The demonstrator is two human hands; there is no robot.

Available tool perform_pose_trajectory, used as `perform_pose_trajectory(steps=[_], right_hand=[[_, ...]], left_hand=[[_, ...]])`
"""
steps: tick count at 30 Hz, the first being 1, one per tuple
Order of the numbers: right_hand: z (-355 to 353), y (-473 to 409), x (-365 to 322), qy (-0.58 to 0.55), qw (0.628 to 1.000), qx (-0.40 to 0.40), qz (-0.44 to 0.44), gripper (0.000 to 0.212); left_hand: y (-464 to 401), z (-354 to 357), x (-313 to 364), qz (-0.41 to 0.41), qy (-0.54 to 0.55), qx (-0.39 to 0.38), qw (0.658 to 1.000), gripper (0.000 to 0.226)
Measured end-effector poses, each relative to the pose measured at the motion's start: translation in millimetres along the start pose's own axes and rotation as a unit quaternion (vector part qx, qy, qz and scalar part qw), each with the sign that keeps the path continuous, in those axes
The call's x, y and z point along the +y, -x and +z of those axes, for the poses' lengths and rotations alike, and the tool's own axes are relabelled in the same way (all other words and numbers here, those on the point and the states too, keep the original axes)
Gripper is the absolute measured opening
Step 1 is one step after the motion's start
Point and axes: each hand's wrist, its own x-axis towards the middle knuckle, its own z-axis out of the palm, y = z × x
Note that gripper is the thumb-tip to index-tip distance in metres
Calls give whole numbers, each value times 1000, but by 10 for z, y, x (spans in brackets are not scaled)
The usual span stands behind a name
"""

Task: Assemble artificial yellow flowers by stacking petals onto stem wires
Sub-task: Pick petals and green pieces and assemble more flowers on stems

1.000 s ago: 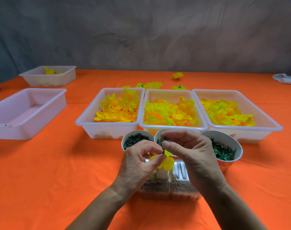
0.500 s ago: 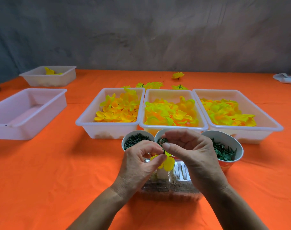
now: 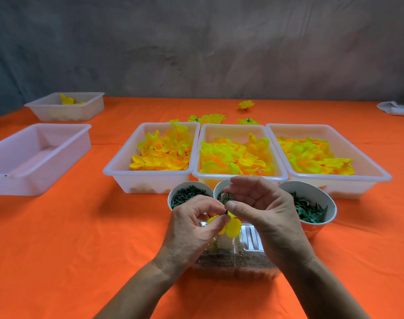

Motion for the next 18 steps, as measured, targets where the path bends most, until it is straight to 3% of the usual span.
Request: perform_pose_trajectory(steps=[18], right_hand=[[-20, 30, 20, 35, 999, 12, -3, 33]], left_hand=[[6, -8, 4, 5, -13, -2, 1000, 5]])
